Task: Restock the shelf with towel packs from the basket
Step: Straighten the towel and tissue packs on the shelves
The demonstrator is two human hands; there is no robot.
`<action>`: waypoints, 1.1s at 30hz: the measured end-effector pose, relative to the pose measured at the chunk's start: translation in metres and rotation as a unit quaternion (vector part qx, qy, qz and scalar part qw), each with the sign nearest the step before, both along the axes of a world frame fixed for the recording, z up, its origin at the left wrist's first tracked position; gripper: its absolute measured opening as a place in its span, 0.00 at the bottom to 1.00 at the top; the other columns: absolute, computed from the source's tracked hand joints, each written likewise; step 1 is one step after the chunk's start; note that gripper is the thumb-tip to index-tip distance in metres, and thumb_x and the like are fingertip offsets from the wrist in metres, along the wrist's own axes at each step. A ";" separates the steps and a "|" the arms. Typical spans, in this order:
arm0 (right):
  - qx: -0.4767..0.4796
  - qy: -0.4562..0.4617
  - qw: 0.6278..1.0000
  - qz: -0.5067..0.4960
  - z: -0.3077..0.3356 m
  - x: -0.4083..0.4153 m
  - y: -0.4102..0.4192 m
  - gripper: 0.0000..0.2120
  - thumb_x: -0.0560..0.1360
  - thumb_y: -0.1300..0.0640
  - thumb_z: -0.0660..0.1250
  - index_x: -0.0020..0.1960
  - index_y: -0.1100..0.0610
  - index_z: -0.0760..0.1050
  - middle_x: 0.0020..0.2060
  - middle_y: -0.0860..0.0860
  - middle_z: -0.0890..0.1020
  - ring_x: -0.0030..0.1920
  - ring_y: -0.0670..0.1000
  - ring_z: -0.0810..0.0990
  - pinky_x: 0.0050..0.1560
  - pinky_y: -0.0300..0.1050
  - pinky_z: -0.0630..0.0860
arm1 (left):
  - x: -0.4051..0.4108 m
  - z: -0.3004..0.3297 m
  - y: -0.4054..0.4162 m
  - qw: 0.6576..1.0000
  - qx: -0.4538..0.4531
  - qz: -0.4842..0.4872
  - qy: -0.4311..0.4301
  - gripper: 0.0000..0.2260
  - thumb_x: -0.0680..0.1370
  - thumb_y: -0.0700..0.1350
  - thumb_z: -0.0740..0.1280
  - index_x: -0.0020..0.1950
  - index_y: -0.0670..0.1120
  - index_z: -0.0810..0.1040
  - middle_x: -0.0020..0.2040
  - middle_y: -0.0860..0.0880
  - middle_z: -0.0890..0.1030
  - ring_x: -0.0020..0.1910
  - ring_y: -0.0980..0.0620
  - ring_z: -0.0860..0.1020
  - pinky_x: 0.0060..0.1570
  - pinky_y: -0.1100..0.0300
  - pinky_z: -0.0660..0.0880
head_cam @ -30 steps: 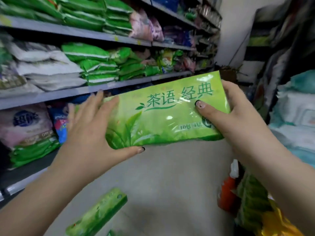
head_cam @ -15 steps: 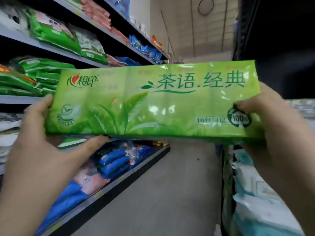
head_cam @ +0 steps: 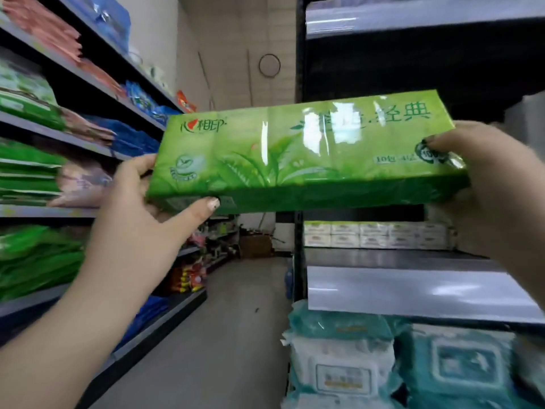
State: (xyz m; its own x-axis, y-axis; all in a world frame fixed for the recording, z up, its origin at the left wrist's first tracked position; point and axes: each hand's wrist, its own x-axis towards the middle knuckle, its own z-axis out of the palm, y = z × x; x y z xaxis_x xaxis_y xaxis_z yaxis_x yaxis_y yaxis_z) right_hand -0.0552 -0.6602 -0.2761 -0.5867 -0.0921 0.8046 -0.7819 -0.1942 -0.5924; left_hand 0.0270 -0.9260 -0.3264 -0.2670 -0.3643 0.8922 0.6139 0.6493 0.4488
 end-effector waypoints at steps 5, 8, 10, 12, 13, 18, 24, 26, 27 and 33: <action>-0.026 -0.090 0.994 -0.062 0.011 -0.029 0.027 0.06 0.77 0.61 0.61 0.43 0.53 0.74 0.39 0.51 0.78 0.30 0.43 0.79 0.22 0.31 0.71 | -0.058 -0.007 0.012 0.997 0.002 -0.055 -0.052 0.22 0.72 0.43 0.70 0.62 0.54 0.67 0.52 0.63 0.76 0.49 0.65 0.77 0.44 0.70 0.70; -0.014 -0.078 0.990 -0.120 0.024 -0.053 0.034 0.05 0.76 0.60 0.64 0.51 0.57 0.75 0.41 0.51 0.79 0.36 0.43 0.81 0.29 0.34 0.74 | -0.086 0.000 0.025 0.994 0.009 -0.067 -0.082 0.19 0.74 0.42 0.69 0.59 0.54 0.66 0.50 0.61 0.77 0.52 0.58 0.77 0.49 0.62 0.72; -0.037 -0.066 0.980 -0.183 0.034 -0.072 0.034 0.12 0.73 0.57 0.68 0.56 0.57 0.73 0.47 0.52 0.78 0.45 0.49 0.79 0.37 0.38 0.74 | -0.106 0.009 0.031 0.992 0.025 -0.063 -0.110 0.17 0.74 0.43 0.69 0.58 0.54 0.66 0.49 0.59 0.77 0.52 0.54 0.77 0.53 0.56 0.73; -0.067 -0.075 0.966 -0.239 0.042 -0.092 0.034 0.13 0.72 0.55 0.69 0.52 0.55 0.69 0.46 0.50 0.74 0.42 0.47 0.74 0.33 0.37 0.69 | -0.126 0.020 0.036 0.987 0.038 -0.061 -0.143 0.15 0.74 0.45 0.69 0.57 0.52 0.67 0.52 0.52 0.79 0.54 0.50 0.77 0.57 0.49 0.74; -0.072 -0.084 0.962 -0.249 0.045 -0.101 0.033 0.12 0.72 0.55 0.69 0.50 0.55 0.68 0.45 0.51 0.73 0.41 0.47 0.73 0.32 0.37 0.67 | -0.135 0.026 0.039 0.986 0.039 -0.054 -0.156 0.14 0.74 0.46 0.69 0.57 0.50 0.68 0.53 0.50 0.79 0.54 0.49 0.77 0.56 0.49 0.74; -0.044 -0.128 0.967 -0.215 0.051 -0.139 0.034 0.17 0.75 0.51 0.64 0.61 0.57 0.68 0.52 0.55 0.74 0.57 0.55 0.74 0.49 0.42 0.69 | -0.172 0.055 0.059 0.974 0.038 -0.006 -0.222 0.14 0.76 0.47 0.66 0.59 0.44 0.71 0.51 0.49 0.76 0.48 0.50 0.72 0.40 0.60 0.66; 0.084 -0.156 0.944 -0.279 0.042 -0.177 0.046 0.08 0.74 0.59 0.62 0.51 0.59 0.67 0.42 0.55 0.71 0.41 0.51 0.72 0.38 0.40 0.66 | -0.216 0.064 0.069 0.953 0.073 -0.056 -0.289 0.17 0.77 0.42 0.66 0.64 0.41 0.68 0.58 0.42 0.75 0.57 0.44 0.74 0.59 0.53 0.72; 0.146 -0.164 0.921 -0.321 0.040 -0.184 0.048 0.08 0.75 0.62 0.61 0.54 0.60 0.68 0.47 0.57 0.72 0.42 0.51 0.72 0.35 0.40 0.68 | -0.224 0.063 0.070 0.949 0.072 -0.072 -0.298 0.15 0.77 0.40 0.65 0.62 0.40 0.69 0.57 0.43 0.76 0.54 0.45 0.75 0.57 0.54 0.72; 0.182 -0.167 0.912 -0.328 0.039 -0.188 0.048 0.13 0.76 0.63 0.61 0.60 0.62 0.67 0.52 0.59 0.72 0.49 0.54 0.73 0.41 0.40 0.71 | -0.226 0.063 0.071 0.948 0.069 -0.075 -0.300 0.13 0.77 0.39 0.65 0.61 0.41 0.69 0.54 0.44 0.75 0.51 0.47 0.74 0.53 0.57 0.72; 0.320 -0.183 0.846 -0.384 0.034 -0.200 0.049 0.20 0.78 0.65 0.56 0.69 0.66 0.62 0.67 0.62 0.67 0.67 0.59 0.67 0.64 0.44 0.65 | -0.249 0.053 0.066 0.925 0.071 -0.111 -0.356 0.16 0.76 0.38 0.65 0.63 0.40 0.68 0.59 0.41 0.77 0.55 0.43 0.77 0.60 0.48 0.73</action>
State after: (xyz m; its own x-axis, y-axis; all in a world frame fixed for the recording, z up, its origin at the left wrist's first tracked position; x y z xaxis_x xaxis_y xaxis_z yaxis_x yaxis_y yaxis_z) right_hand -0.2550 -0.6107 -0.2423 -0.8707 0.0817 0.4849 -0.2722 0.7411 -0.6137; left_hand -0.2222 -0.8597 -0.2738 -0.8512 -0.3298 0.4083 0.2403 0.4468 0.8618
